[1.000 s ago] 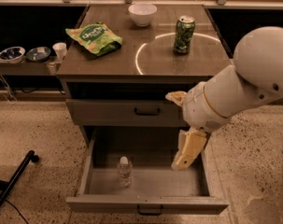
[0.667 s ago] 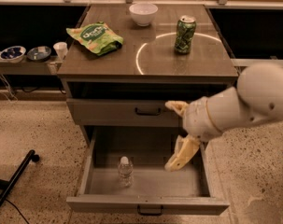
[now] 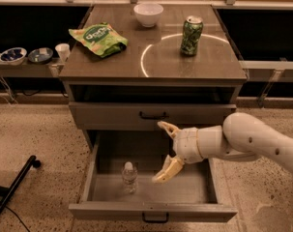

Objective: Pick water bottle from middle drawer and place on counter

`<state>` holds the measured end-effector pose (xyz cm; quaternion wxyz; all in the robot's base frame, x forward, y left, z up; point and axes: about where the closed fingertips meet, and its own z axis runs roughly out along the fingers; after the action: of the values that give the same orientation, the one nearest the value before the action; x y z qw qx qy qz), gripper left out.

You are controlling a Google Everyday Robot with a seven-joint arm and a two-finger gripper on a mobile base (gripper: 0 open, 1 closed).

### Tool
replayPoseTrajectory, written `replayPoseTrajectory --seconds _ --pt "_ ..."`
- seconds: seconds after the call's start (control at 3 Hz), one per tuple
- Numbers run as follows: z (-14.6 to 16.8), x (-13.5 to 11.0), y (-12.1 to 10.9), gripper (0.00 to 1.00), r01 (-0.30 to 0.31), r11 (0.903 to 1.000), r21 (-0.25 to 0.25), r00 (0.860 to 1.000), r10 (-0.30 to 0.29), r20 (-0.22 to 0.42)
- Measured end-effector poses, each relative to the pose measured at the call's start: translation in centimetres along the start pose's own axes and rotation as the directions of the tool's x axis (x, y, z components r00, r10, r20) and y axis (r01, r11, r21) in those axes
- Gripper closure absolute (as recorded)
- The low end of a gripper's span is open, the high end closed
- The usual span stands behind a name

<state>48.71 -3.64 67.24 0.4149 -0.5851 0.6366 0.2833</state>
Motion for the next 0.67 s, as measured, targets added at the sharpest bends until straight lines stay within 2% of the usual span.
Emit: replayPoseTrajectory --seconds 0.33,0.67 --pt "3.2 1.9 -0.4 0.00 0.004 1.0000 0.002 0.999 -0.004 0.048" --pt "6.7 4.0 0.0 0.00 -0.007 0.9997 -0.023 0.998 0.009 0.059"
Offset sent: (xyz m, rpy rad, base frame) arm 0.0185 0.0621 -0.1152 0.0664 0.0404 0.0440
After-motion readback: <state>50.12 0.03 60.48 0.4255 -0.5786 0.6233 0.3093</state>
